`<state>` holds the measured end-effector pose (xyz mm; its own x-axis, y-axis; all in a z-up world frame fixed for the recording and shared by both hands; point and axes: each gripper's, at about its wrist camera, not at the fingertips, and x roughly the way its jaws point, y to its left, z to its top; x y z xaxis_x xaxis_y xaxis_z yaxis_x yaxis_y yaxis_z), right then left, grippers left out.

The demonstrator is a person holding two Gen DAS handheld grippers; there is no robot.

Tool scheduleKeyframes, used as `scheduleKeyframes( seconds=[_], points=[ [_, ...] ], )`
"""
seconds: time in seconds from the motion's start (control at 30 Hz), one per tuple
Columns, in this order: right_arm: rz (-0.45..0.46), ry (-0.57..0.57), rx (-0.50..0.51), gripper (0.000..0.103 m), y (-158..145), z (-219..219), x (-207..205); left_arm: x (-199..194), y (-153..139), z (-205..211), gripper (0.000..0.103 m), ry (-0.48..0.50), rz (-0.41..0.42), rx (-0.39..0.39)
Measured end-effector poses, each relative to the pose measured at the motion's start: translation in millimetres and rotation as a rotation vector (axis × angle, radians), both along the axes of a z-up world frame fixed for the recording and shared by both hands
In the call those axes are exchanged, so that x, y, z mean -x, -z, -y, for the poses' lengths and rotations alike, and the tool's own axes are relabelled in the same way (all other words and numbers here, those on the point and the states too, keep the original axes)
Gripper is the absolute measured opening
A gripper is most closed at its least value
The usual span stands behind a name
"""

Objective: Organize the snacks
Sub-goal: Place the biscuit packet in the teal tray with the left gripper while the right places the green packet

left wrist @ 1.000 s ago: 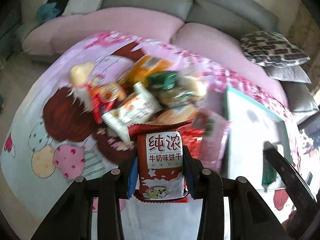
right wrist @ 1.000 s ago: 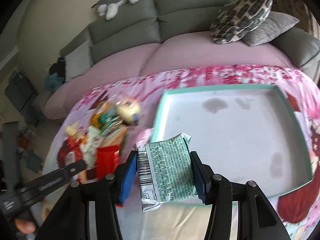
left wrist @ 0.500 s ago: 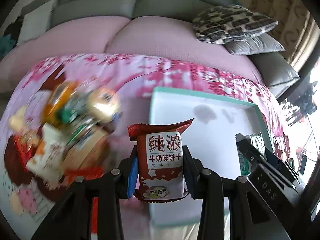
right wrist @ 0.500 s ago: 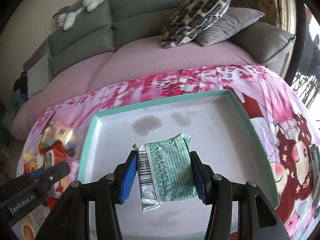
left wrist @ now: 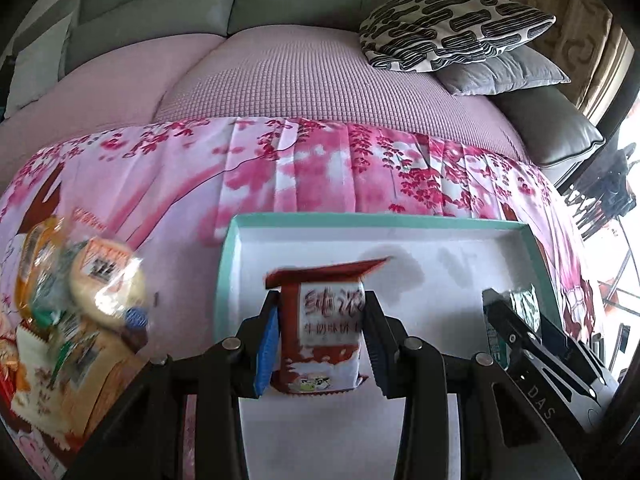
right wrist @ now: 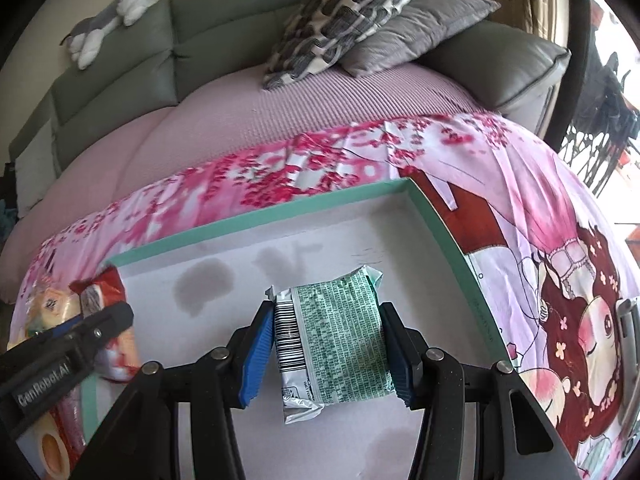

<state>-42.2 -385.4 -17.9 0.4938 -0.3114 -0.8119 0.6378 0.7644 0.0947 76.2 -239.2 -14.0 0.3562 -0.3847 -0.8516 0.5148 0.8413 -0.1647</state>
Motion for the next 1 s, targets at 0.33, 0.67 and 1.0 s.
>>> scheduleKeyframes(
  seconds=[0.33,0.67,1.0],
  points=[
    [-0.026,0.008,-0.005,0.054,-1.2,3.0,2.1,1.0,-5.5,2.2,0.041,-0.004,0.025,-0.021],
    [-0.027,-0.003,0.002,0.054,-14.5,-4.7,10.3,15.7,-36.1,-21.7,0.065,-0.039,0.08,-0.036],
    [-0.026,-0.023,-0.01,0.063,-14.4,-15.3,16.6,16.9,-31.5,-55.6,0.085,-0.125,0.071,-0.067]
  ],
)
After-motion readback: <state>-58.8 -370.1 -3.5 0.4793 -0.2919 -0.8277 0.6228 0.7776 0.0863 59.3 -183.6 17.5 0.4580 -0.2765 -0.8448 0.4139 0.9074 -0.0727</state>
